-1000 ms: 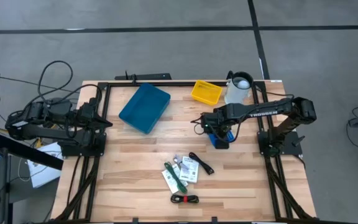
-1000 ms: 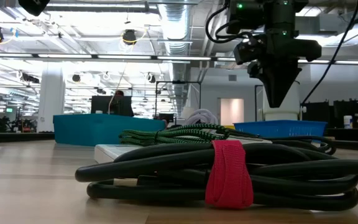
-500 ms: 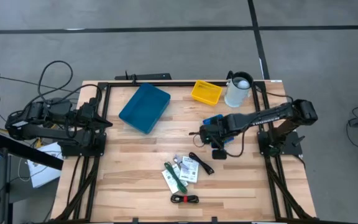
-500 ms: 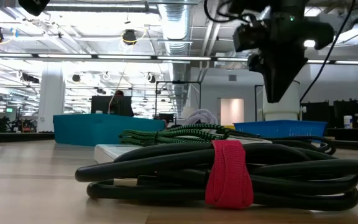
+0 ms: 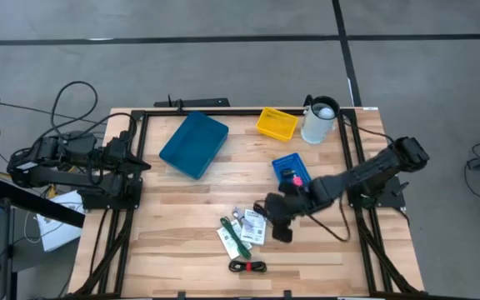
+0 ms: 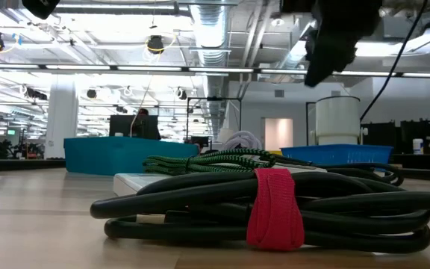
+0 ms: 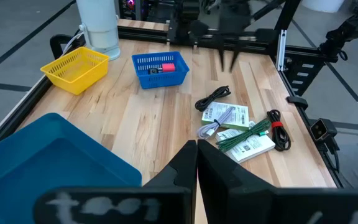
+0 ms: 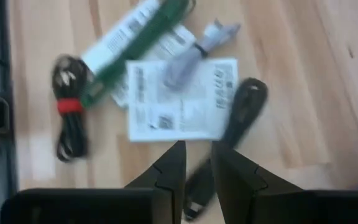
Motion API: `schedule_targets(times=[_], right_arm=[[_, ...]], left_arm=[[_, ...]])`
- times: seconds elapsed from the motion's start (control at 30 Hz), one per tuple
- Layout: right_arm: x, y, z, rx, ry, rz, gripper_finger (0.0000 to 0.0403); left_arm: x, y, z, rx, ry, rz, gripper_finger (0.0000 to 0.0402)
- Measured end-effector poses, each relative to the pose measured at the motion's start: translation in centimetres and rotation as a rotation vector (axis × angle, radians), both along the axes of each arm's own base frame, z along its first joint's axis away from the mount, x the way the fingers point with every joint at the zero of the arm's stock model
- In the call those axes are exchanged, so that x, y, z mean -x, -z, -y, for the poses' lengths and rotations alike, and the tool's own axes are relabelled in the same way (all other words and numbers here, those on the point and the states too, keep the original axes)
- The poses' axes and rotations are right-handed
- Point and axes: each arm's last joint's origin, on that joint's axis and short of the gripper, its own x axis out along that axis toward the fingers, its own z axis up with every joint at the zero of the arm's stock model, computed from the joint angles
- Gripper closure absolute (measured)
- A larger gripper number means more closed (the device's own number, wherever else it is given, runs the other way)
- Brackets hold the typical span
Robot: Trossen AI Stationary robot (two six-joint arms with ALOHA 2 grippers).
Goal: Pick and place items into bin
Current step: Put the top black charger cable into the dark blue bin
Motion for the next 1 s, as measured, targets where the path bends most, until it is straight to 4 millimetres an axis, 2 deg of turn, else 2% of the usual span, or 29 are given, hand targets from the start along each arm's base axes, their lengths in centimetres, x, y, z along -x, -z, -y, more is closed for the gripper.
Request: schedule_targets(times=[0.2, 0.4, 0.53, 0.67, 0.8, 1.0], right_arm=[[2.1, 0.0, -5.1, 0.09, 0.213, 0.158, 0.0332], [5.2, 1.5, -10.3, 0.146, 0.348, 0.322, 0.0332], [6.8, 3.0, -12.6, 0.229, 0.375, 0.445, 0.0332], [7.7, 4.5, -13.7, 0.371, 0.326, 0.507, 0.0332], [7.8, 6.2, -13.7, 0.511, 0.261, 0.467, 0.0332], [7.1, 8.4, -13.2, 0.606, 0.246, 0.403, 0.0332]], left_arm=[[0.0, 0.0, 0.0, 0.0, 0.0, 0.0, 0.0401], [0.0, 0.0, 0.0, 0.0, 0.0, 0.0, 0.0401], [0.0, 0.0, 0.0, 0.0, 0.0, 0.0, 0.0401], [0.0, 0.0, 0.0, 0.0, 0.0, 0.0, 0.0401], [0.0, 0.0, 0.0, 0.0, 0.0, 0.0, 0.0401], [0.0, 0.0, 0.0, 0.0, 0.0, 0.0, 0.0401]])
